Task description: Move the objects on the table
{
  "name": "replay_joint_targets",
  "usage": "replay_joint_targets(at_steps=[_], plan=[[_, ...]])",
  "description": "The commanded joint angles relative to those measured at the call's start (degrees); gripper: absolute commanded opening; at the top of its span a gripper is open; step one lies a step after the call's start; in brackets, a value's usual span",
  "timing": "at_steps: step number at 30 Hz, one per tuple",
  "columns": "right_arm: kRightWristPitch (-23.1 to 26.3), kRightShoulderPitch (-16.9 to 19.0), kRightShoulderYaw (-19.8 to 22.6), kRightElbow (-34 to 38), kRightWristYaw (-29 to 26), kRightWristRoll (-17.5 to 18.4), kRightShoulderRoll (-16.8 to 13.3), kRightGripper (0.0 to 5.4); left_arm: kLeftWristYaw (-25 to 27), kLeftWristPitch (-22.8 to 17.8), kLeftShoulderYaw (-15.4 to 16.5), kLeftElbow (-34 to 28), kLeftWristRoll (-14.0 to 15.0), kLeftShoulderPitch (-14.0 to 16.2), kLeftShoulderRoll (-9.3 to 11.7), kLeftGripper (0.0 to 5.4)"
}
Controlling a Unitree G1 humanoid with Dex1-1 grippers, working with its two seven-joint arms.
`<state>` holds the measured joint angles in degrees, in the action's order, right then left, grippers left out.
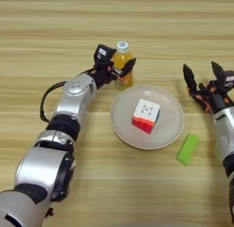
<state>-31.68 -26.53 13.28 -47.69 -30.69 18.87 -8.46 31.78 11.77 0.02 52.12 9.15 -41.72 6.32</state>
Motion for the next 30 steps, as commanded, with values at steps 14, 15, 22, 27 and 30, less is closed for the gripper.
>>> replay_joint_targets(at_steps=[14,15,22,27,30], plan=[[-0.1,-0.6,0.1,1.1,-0.3,0.1,0.6,5.40,1.3,-2.8,0.4,1.1,-1.1,-1.5,0.2,3.44],[-0.1,-0.6,0.1,1.1,-0.3,0.0,0.6,5.40,1.4,-2.8,0.4,0.8,-1.1,-1.4,0.2,3.44],[0.0,-0.6,0.0,1.2,-0.3,0.0,0.7,5.40,3.0,-3.2,0.0,-3.9,-0.7,-0.1,1.1,3.43],[0.1,-0.5,-0.1,1.2,-0.4,-0.1,0.8,5.40,4.3,-4.8,0.5,-11.0,0.7,2.0,2.0,3.43],[0.2,-0.4,-0.1,1.3,-0.6,-0.1,0.8,5.40,4.8,-6.8,0.4,-16.9,1.3,4.0,2.6,3.43]])
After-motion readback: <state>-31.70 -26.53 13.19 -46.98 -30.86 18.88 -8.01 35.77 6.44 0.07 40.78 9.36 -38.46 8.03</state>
